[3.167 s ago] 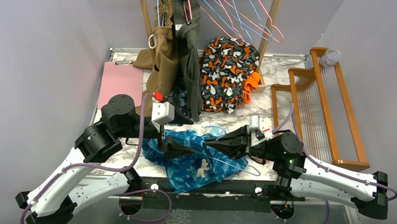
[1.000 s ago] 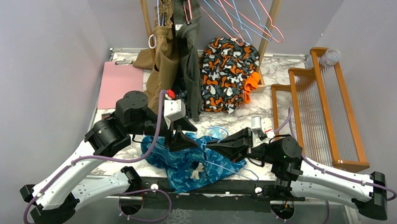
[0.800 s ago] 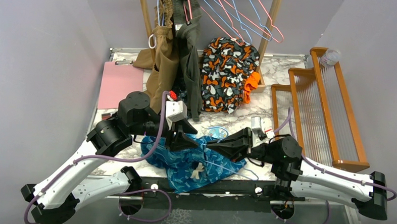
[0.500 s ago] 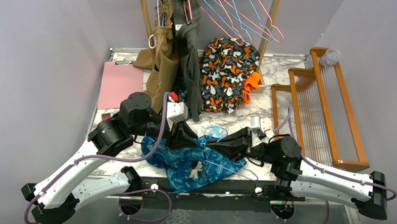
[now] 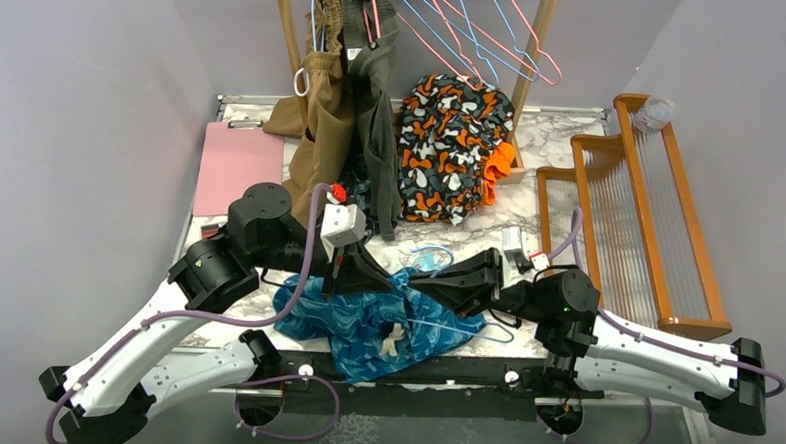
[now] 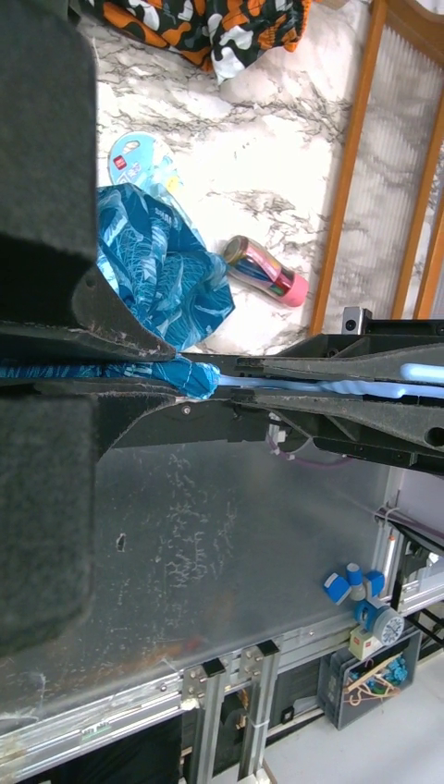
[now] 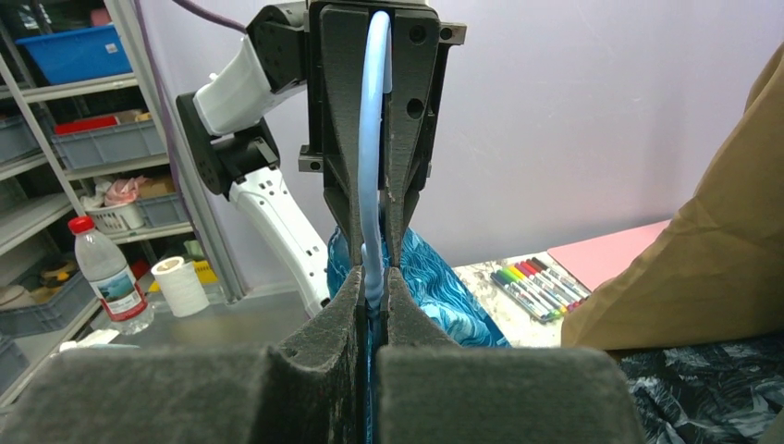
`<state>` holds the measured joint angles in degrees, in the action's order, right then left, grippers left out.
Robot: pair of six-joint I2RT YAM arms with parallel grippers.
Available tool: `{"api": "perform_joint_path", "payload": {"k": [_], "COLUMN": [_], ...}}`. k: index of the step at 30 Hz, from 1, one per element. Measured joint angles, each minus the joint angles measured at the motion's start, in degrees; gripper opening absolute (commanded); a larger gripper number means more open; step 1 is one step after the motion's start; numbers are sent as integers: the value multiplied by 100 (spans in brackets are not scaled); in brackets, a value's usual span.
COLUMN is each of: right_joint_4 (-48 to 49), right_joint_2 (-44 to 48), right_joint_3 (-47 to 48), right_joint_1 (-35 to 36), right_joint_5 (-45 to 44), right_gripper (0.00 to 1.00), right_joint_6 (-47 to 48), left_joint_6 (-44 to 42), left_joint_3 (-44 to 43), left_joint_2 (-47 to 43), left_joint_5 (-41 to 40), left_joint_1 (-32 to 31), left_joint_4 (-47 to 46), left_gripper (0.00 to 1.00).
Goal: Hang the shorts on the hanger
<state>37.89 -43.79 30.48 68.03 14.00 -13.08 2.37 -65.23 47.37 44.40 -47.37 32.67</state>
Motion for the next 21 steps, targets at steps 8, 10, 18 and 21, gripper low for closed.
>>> {"api": "perform_joint_path", "payload": {"k": [8,10,18,21], "right_joint_4": [109,103,-149,-240], "right_joint_2": [-17,-17,-15,24], "right_joint_3": [44,76,404,485], "right_joint_1": [0,-2,-15,-15], "right_joint_5": [4,9,98,107], "right_gripper": [1,1,1,1], "right_joint_6": [-20,-15,168,269], "left_joint_6": [192,236,461,577], "left_joint_3": [-2,-2,-2,-2], "left_joint_2": [-22,-24,-116,-131], "left_joint_5": [72,83,79,79], "left_joint_1": [0,0,0,0], "left_joint_4": [-304,-367,-859,-1093], "left_gripper": [2,0,0,0]}}
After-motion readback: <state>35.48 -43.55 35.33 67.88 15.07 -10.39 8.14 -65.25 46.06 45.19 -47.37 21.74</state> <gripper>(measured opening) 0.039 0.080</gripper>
